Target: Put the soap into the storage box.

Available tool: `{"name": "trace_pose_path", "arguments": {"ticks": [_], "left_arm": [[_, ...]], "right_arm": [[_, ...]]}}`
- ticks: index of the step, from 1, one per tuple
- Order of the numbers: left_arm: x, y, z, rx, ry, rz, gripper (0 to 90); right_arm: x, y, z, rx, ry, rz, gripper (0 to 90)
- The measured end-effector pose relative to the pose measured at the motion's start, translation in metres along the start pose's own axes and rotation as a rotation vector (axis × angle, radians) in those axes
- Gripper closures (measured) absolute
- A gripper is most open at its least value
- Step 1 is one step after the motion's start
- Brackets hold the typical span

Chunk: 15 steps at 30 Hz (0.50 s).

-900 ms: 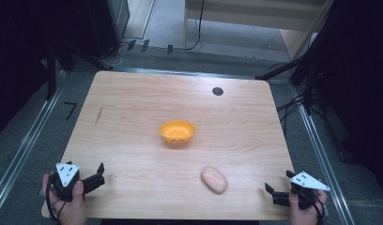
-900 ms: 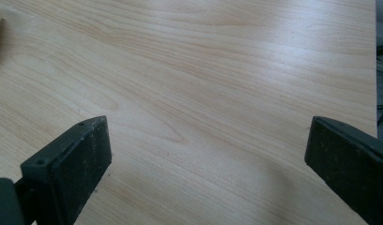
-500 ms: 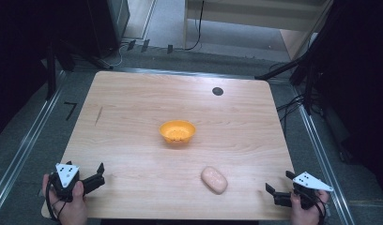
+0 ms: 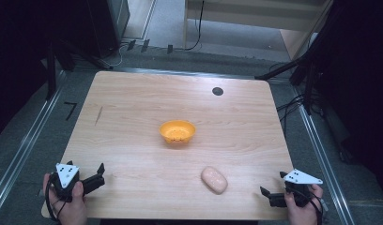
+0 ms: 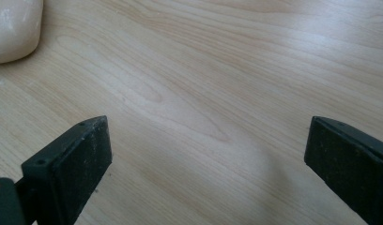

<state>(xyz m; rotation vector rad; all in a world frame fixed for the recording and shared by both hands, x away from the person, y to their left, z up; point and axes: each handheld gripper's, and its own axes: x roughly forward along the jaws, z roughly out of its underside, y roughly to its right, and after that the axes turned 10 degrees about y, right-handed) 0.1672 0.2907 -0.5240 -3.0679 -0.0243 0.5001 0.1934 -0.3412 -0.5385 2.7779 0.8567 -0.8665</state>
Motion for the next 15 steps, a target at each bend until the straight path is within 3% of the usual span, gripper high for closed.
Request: {"name": "trace_pose_path", "arguments": {"ticks": [6,15], "left_arm": [[0.000,0.000,0.000,0.002,-0.002,0.002,0.1],[0.000,0.000,0.000,0.000,0.000,0.006,0.1]], "right_arm": [[0.007,-0.006,-0.010,-0.037,-0.076,-0.021,2.3],[0.011,-0.010,-0.022,-0.061,-0.124,-0.032,5.7]]}}
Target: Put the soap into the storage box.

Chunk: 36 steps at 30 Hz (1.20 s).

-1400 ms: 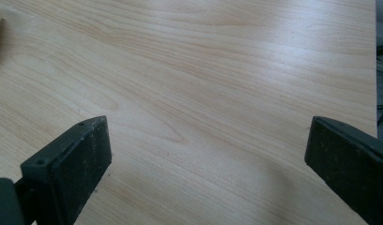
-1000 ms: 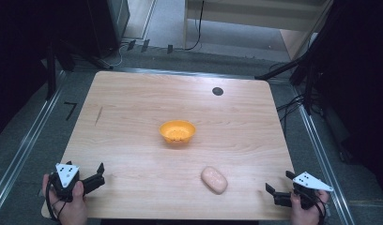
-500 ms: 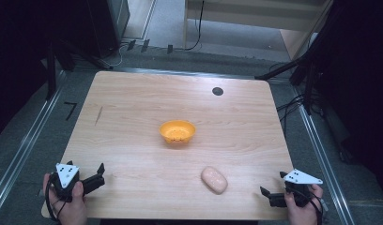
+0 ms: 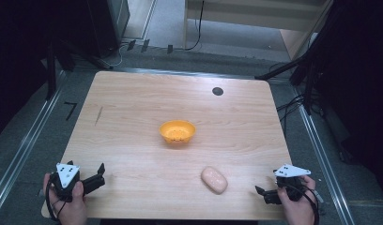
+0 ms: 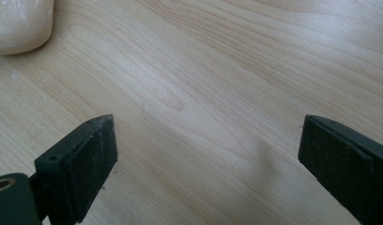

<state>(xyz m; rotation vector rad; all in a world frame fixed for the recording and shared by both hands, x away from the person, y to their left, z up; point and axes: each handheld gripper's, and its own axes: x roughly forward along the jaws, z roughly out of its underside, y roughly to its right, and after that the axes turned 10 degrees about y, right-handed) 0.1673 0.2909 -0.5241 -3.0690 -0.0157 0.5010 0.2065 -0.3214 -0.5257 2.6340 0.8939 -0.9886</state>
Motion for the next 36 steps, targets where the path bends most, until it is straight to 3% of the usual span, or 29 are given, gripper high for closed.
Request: {"name": "trace_pose_path", "arguments": {"ticks": [36], "left_arm": [[0.000,0.000,0.000,0.004,-0.009,0.007,0.1]], "right_arm": [[0.021,-0.021,-0.039,-0.100,-0.113,-0.039,3.0]]}}
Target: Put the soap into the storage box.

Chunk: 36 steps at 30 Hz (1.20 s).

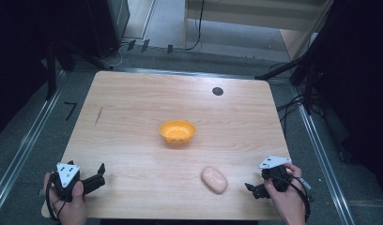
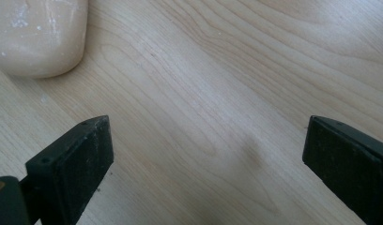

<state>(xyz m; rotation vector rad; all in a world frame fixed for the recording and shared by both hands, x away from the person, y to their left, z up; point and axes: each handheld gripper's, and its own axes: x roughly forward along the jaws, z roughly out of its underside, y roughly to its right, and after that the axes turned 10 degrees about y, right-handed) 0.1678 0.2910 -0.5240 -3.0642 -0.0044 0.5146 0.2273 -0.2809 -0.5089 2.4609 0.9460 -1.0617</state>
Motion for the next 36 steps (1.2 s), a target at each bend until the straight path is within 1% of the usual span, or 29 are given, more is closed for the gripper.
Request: {"name": "trace_pose_path", "arguments": {"ticks": [1,7,8,16,18,21,23,24,34,36], "left_arm": [[0.000,0.000,0.000,0.001,-0.001,0.000,0.1],[0.000,0.000,0.000,-0.002,-0.003,0.002,0.1],[0.000,-0.001,0.000,-0.004,-0.001,0.002,0.1],[0.000,0.000,0.000,-0.002,-0.004,0.002,0.1],[0.000,0.000,0.000,-0.003,-0.003,0.002,0.1],[0.000,-0.001,0.000,-0.004,-0.004,0.002,0.1],[0.000,-0.001,0.000,-0.003,-0.004,0.003,0.1],[0.000,-0.001,0.000,-0.003,-0.003,0.004,0.1],[0.000,-0.001,0.000,-0.003,-0.004,0.006,0.1],[0.000,-0.001,0.000,-0.002,-0.004,0.006,0.1]], "right_arm": [[0.001,0.000,-0.001,-0.010,-0.001,-0.004,3.0],[0.004,-0.005,-0.006,-0.013,-0.007,-0.012,3.0],[0.004,-0.005,-0.008,-0.021,-0.004,-0.015,3.0],[0.009,-0.012,-0.017,-0.044,-0.009,-0.033,3.0],[0.010,-0.014,-0.019,-0.045,-0.017,-0.039,3.0],[0.013,-0.017,-0.022,-0.060,-0.021,-0.048,3.0],[0.014,-0.018,-0.023,-0.054,-0.024,-0.049,3.0],[0.016,-0.020,-0.025,-0.063,-0.026,-0.055,3.0],[0.023,-0.029,-0.033,-0.080,-0.041,-0.074,3.0],[0.024,-0.030,-0.034,-0.085,-0.038,-0.078,3.0]]}}
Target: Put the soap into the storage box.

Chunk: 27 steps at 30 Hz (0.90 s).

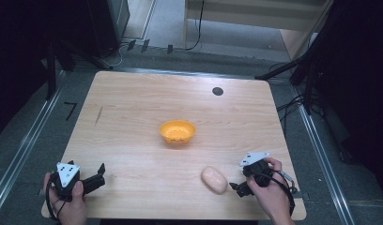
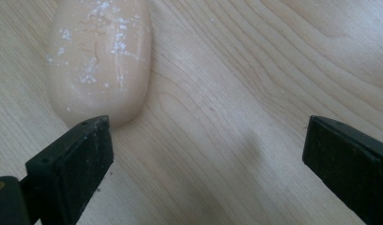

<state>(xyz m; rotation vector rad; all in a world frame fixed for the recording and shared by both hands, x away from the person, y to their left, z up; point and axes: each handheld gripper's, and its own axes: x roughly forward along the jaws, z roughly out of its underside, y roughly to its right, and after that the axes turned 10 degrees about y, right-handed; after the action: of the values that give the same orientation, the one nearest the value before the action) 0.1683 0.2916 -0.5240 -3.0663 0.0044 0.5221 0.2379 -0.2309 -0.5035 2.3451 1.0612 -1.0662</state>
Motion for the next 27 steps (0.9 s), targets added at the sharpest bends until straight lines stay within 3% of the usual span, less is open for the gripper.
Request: {"name": "trace_pose_path", "arguments": {"ticks": [27], "left_arm": [[0.001,0.000,0.000,-0.001,0.000,0.003,0.1]], "right_arm": [[0.011,-0.019,-0.018,-0.013,-0.007,-0.044,3.1]]}}
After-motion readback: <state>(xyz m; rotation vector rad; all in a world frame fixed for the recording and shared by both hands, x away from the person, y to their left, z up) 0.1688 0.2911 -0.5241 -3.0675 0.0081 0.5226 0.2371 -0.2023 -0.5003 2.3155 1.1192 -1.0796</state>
